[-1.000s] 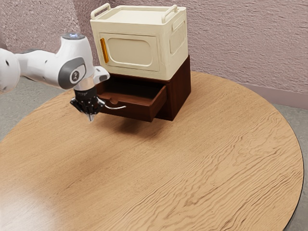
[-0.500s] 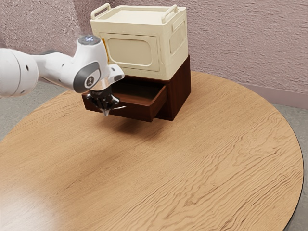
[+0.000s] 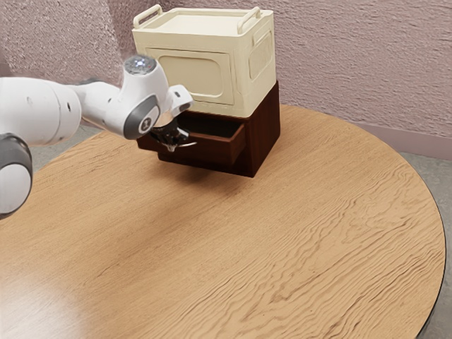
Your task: Push the drawer handle with one arm to close the drawer
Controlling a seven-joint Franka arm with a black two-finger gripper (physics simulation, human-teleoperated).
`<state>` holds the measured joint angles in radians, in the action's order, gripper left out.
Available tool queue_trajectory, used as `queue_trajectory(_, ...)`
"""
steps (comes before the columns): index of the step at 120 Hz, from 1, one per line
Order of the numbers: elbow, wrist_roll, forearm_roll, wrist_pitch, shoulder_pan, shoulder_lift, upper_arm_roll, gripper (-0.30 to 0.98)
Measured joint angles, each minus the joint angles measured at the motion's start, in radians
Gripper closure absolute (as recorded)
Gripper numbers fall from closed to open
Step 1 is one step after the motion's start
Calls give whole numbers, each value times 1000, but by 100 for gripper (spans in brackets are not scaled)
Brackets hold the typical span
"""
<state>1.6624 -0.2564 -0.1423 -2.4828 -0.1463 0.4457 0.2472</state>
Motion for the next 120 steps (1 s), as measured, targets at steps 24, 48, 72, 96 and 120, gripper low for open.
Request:
queue_trajectory(24,-23,-2,2,-137,31,45,-8,79)
queue_trajectory(48,-79,-1,1,-205,70,106,-49,79)
queue_trajectory(72,-140,1,-1,-230,111,148,-94,79)
queue_trajectory(96,-149,5,-6,-239,117,171,-97,79)
queue_trajectory(120,-186,12,-9,-242,125,201,-105,79)
